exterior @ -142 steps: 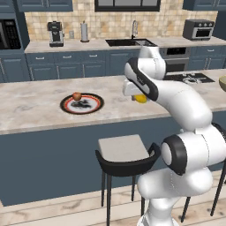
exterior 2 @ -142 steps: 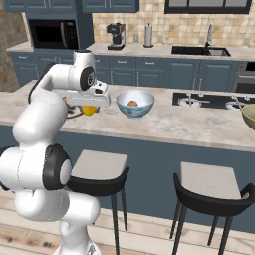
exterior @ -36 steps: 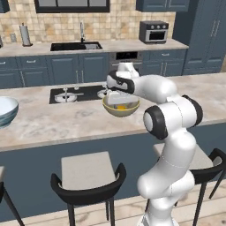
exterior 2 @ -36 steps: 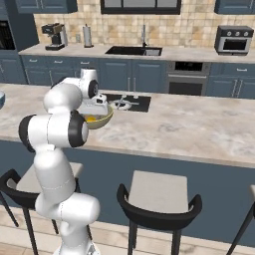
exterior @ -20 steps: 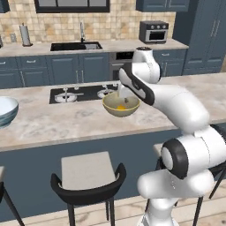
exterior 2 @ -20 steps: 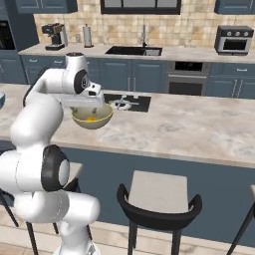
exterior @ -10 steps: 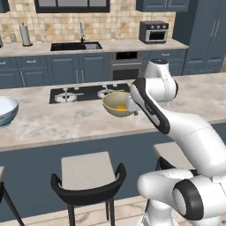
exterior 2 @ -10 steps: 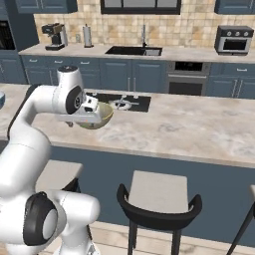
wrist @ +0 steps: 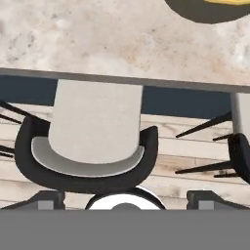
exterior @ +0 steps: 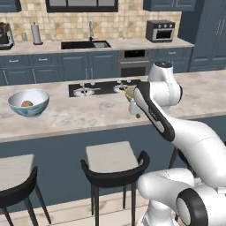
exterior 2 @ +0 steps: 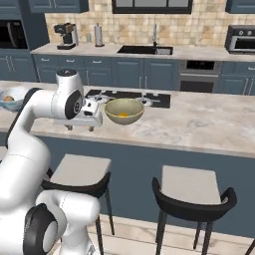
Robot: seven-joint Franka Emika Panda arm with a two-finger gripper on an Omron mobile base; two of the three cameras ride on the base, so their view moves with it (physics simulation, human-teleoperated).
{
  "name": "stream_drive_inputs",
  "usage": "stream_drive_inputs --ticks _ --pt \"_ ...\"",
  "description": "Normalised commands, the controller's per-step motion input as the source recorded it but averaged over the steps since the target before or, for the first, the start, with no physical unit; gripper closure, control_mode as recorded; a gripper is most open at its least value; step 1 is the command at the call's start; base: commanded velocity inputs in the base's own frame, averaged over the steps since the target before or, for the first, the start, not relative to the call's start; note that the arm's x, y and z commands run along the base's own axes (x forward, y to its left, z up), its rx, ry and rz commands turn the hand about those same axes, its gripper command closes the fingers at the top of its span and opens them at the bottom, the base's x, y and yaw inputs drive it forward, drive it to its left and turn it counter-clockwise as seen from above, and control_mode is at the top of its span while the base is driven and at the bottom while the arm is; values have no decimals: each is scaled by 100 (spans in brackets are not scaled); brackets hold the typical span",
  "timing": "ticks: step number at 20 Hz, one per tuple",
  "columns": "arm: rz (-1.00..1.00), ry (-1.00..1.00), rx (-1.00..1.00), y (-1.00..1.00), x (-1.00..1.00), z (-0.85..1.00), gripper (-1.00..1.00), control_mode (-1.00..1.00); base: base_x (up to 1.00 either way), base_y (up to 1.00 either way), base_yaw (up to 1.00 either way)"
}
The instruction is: Take the fruits from the plate on the dining counter and place two fruits in each bowl.
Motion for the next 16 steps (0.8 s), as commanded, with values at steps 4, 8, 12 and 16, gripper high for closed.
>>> stream_drive_inputs --ticks 4,8,12,16 --pt "0 0 0 0 0 0 -100 100 -2 100 0" --pt "0 0 0 0 0 0 -100 100 -9 100 0" --pt "0 0 0 0 0 0 -100 100 -27 100 0" --pt "0 0 0 0 0 0 -100 100 -11 100 0"
